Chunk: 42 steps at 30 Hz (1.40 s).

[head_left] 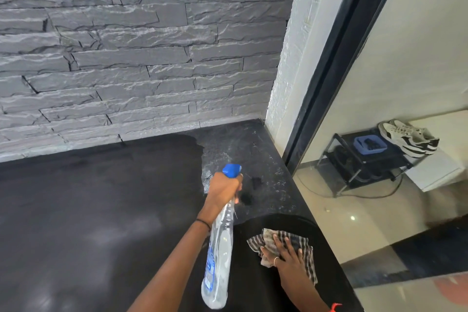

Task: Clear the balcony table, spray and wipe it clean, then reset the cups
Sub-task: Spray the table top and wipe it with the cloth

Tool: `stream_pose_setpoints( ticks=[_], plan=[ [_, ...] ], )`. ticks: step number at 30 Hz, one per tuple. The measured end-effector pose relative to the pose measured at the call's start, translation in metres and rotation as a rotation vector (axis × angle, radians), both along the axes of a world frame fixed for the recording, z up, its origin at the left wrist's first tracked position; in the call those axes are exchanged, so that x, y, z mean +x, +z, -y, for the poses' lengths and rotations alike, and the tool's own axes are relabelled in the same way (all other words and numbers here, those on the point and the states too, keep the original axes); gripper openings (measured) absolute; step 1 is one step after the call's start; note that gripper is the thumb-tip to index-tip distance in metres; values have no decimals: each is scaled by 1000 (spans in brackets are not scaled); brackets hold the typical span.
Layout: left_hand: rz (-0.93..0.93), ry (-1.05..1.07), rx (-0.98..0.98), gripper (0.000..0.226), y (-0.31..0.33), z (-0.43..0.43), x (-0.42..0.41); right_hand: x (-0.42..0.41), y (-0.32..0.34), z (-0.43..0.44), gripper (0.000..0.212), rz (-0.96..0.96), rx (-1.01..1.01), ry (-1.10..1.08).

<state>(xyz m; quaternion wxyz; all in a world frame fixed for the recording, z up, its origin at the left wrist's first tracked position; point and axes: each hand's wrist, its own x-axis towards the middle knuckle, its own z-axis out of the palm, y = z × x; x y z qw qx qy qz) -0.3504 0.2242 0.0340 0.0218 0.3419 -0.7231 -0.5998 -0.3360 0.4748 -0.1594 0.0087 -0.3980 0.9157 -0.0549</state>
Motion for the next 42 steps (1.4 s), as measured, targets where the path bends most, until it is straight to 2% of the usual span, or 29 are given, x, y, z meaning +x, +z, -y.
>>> stream_pose_setpoints(
  ticks=[2,4,11,15,18,20,23,24,25,28,29,34,37,39,42],
  plan=[
    [-24,62,-43,24,7,17,-9,-3,2,5,90,-36,-3,-5],
    [-50,90,-79,27,15,31,-17,-4,2,8,83,-69,0,-21],
    [-132,105,-111,26,31,52,-41,-2,1,9,93,-101,29,-44],
    [-118,-3,-72,22,33,41,-40,-1,5,11,84,-169,-1,-47],
    [-97,-114,-49,21,28,21,-31,0,8,11,96,-126,1,-61],
    [-74,-108,-30,22,23,12,-20,3,9,6,109,-63,6,-52],
    [-48,7,-18,23,14,10,4,3,4,-1,151,12,37,-52],
    [-39,61,-33,25,11,14,12,3,1,-2,155,45,36,-51],
    [-32,112,-49,27,8,18,20,2,5,-3,150,86,48,-38],
    [-37,237,-57,27,3,32,43,4,10,2,102,69,82,-94],
    [-35,265,-57,25,2,36,50,5,10,3,96,76,75,-90],
    [-27,276,-46,23,-1,48,72,6,12,5,96,105,68,-140],
    [-43,296,-48,25,-3,52,84,19,16,24,91,23,21,-131],
    [-57,322,-39,25,-7,57,91,34,9,38,101,10,-19,-86],
    [-53,323,-19,27,-13,63,97,43,1,44,121,135,-56,24]
  ],
)
